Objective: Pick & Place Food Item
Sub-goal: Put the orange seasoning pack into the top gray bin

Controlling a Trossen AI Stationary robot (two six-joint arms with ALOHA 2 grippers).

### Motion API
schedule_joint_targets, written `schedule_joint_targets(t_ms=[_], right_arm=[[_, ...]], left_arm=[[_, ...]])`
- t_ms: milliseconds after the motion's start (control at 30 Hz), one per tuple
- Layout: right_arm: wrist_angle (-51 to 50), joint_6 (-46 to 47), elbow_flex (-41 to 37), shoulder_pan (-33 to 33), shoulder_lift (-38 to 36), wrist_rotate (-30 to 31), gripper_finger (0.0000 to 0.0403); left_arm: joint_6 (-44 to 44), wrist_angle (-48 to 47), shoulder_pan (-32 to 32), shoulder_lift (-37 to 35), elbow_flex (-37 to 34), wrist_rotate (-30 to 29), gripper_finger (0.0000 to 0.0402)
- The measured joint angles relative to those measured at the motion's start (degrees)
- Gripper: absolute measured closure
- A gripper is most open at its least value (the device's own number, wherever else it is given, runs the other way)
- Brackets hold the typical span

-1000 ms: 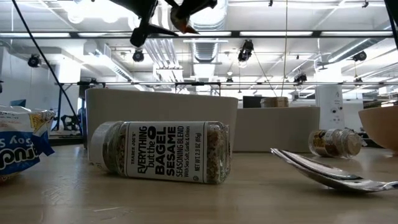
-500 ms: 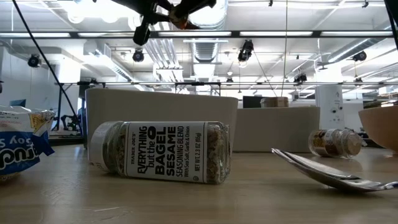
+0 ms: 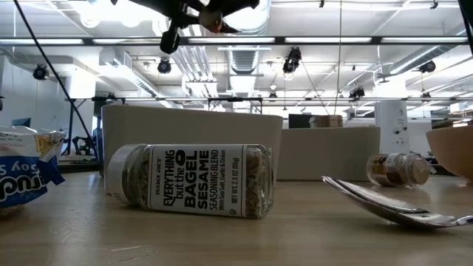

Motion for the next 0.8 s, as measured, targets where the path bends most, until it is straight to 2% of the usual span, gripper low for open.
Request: schedule_joint_targets(t_ms=[100,233,400,567,800], right_arm=[[-0.3,2.2,0.0,0.0,-1.2,0.3,0.0149],[0.0,4.2,0.1,0.3,-4.4,0.9,0.0122],[0.9,7.3,0.1,0.0,-8.6,-0.3,0.0118],[3.6,13.1,0.1,-2.4,-9.7,-10.9,0.0117],[1.4,14.6,0.1,-2.8,-9.2,-11.8,0.0117]], left_arm=[[2.8,-1.5,0.8,-0.8,0.0,2.4,0.0385],[11.3,-5.2,2.1,-2.6,0.0,5.9,0.0386],[20.3,-5.9,2.3,-4.1,0.0,12.2,0.0386],[25.1,-4.7,1.3,-4.1,0.0,12.7,0.0387],[25.9,-0.4,0.8,-4.0,0.0,13.5,0.0387]])
